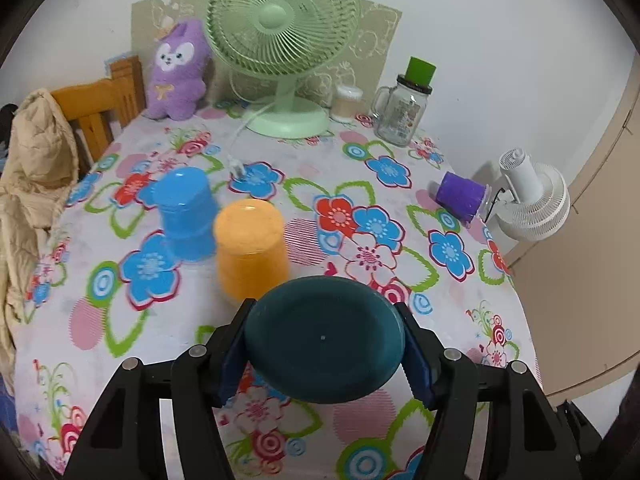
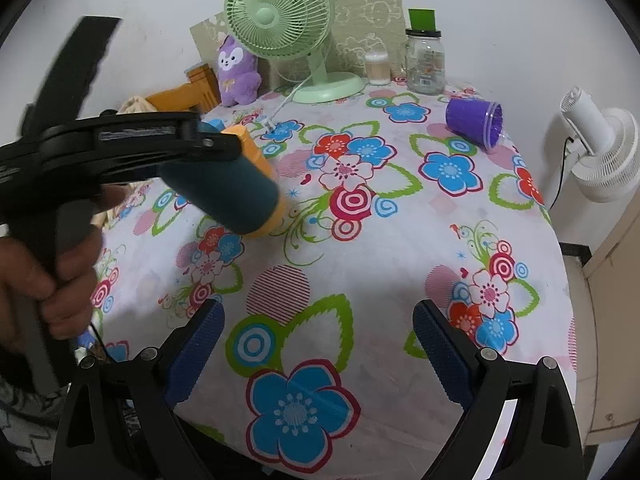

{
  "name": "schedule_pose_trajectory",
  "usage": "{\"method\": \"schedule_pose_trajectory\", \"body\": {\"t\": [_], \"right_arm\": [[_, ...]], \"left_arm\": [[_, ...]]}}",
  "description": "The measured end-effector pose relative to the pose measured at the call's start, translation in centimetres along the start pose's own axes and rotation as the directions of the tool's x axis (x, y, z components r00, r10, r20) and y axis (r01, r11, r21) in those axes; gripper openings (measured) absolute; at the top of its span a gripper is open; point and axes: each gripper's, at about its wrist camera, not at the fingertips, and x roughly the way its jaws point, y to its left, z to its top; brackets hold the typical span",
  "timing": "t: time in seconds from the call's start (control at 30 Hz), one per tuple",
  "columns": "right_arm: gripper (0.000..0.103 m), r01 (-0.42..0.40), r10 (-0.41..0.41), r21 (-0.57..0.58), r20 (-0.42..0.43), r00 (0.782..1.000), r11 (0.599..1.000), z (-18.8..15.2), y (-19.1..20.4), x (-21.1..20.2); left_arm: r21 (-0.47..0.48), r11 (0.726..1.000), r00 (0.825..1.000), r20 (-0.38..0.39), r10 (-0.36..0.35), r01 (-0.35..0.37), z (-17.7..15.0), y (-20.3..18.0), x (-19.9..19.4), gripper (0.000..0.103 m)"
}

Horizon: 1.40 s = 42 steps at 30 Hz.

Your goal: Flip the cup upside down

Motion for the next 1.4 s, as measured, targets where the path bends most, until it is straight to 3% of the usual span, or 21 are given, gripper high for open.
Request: {"method": "schedule_pose_trajectory", "body": {"t": [0.23,0.7,0.93,1.4], "right_arm": [[0.097,-0.016,0.016,-0.014,0.007,1.000,1.000,0.4,0.9,0.2],[0.097,0.001,-0.001,0.005,0.015,1.000,1.000,0.7,0.4,-0.2],[0.097,0.007,-0.007,0.006,0.007,1.000,1.000,0.6,0.2,0.0],[0.097,0.015,-0.015,0.037,-0.004,1.000,0.999,1.0,0.1,0.7]], "left_arm": [[0.012,1.000,1.000,0.014,0.016,-0.016,-0.7,0.6,-2.1,0.068],[0.036,0.999,1.000,-0.013,0.006,-0.006,-2.0,-0.1,-2.2,0.068],[0.057,0.998,1.000,0.022,0.004,-0.005,-1.7,-0.6,-3.1,0.081],[0.055,0.998,1.000,0.013,0.006,-0.007,-1.9,-0.1,-2.8,0.083]]}}
